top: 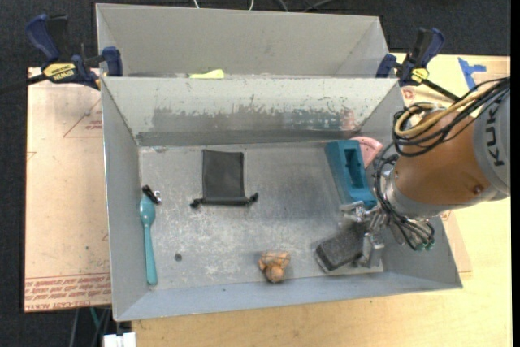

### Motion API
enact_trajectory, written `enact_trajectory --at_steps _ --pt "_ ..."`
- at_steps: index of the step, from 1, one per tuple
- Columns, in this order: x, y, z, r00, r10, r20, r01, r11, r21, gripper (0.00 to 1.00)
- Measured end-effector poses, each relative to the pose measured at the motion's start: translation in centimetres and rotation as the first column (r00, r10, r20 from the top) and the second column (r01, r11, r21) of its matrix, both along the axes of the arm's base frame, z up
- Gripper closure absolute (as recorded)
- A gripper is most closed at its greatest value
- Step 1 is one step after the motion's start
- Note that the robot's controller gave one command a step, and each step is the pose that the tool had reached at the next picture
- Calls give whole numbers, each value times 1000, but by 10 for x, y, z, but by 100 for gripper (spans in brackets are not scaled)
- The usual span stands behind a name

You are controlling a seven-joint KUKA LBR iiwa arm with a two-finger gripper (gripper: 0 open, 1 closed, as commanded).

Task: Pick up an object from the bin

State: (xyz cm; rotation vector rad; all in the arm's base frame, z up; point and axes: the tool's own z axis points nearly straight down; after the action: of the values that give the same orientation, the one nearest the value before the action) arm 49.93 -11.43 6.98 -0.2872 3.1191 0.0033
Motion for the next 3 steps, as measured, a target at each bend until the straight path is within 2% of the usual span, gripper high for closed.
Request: enact_trajectory --at_steps 1,2,3 --pt "0 0 2 1000 0 1 0 1000 0 100" --pt "-1 1 36 1000 -1 -5 1 1000 3 100" --pt "1 1 67 1000 -2 4 2 1000 0 100"
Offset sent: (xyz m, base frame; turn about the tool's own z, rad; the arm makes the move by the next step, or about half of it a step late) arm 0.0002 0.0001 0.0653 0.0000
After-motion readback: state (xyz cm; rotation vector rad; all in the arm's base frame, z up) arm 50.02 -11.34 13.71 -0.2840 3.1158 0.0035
